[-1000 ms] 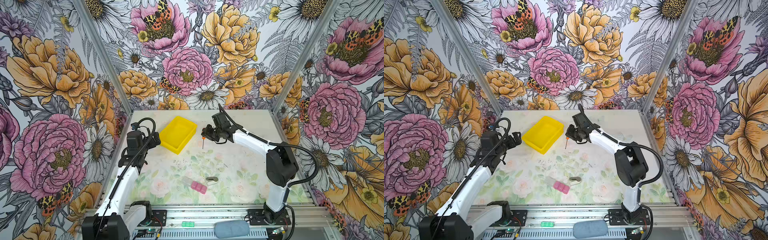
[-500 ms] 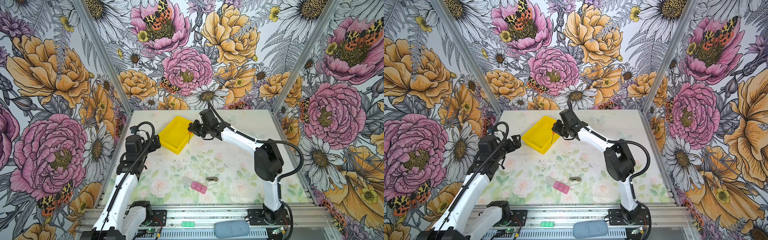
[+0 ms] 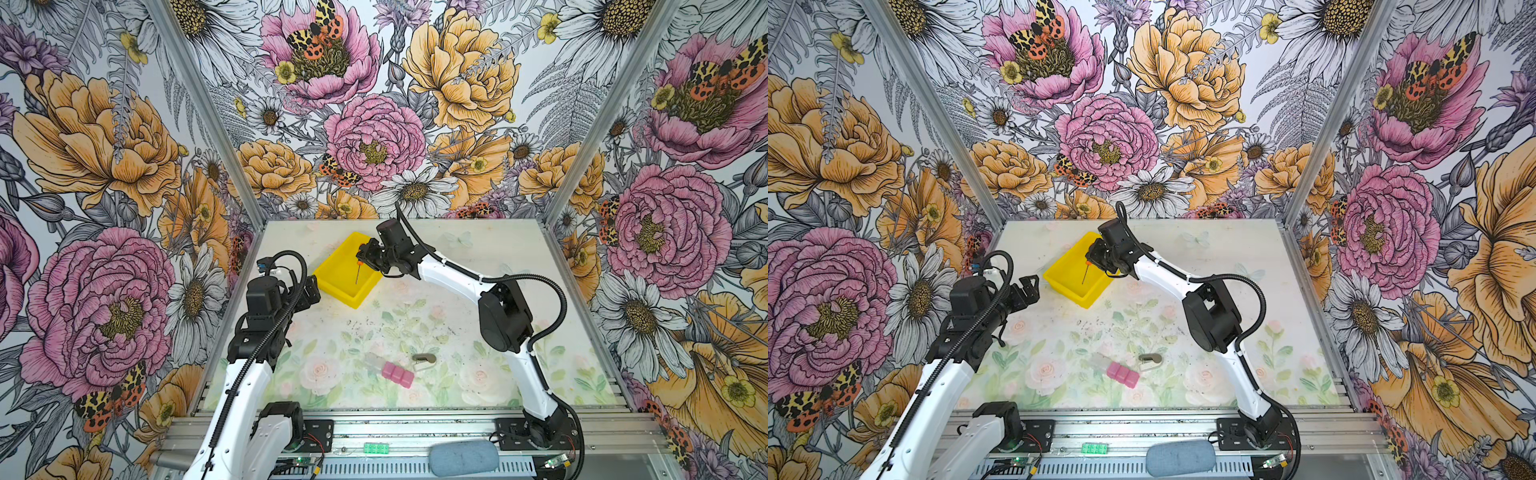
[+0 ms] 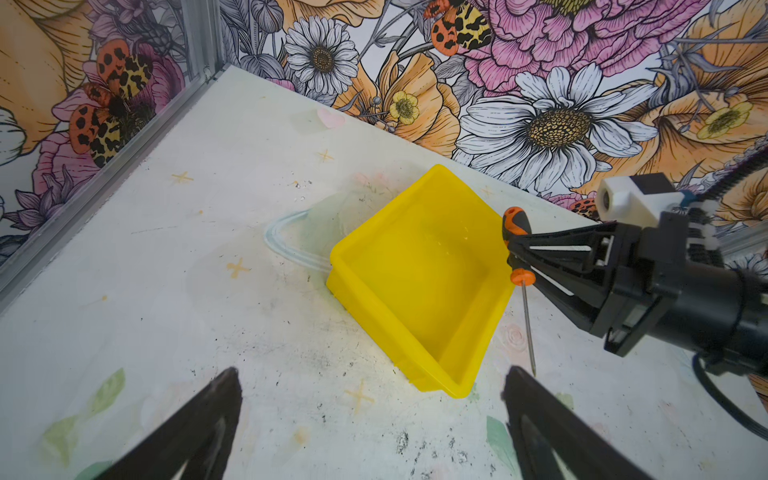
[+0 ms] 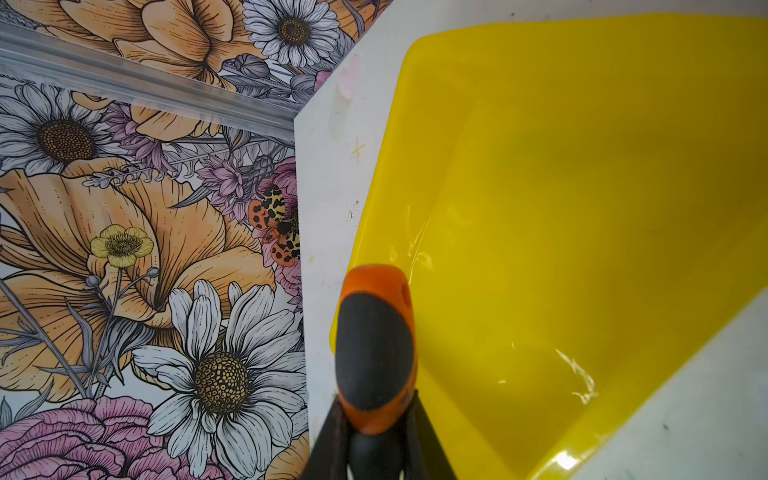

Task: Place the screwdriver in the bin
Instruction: 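Lower the screwdriver into the yellow bin and open the right gripper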

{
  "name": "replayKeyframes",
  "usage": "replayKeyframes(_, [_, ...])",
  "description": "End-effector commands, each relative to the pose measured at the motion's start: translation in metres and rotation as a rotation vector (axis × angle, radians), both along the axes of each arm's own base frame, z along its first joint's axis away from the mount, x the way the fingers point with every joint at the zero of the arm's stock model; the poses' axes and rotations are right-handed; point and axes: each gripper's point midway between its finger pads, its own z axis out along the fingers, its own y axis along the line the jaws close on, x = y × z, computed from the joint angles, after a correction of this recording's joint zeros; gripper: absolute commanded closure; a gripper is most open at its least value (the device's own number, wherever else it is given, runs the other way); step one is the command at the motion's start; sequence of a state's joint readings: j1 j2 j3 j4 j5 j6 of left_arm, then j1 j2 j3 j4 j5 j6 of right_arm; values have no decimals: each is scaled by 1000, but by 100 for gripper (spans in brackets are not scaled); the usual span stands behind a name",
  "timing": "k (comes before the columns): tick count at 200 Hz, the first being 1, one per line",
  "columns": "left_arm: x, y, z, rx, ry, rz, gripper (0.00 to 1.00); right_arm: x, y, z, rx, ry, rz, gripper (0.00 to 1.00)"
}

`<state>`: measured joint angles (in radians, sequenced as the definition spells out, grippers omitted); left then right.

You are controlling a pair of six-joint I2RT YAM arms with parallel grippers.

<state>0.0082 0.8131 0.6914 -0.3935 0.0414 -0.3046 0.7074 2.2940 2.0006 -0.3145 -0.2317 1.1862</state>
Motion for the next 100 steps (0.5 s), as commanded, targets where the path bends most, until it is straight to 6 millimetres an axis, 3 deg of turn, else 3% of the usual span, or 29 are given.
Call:
replayKeyframes(1, [-4,-1,-6,17,15,-3,1,16,7,-5,5,-30,-29,100])
replayKeyframes(100, [-2,-5,-9,16,12,-7,1,26,14,-34,-2,9,-61,100])
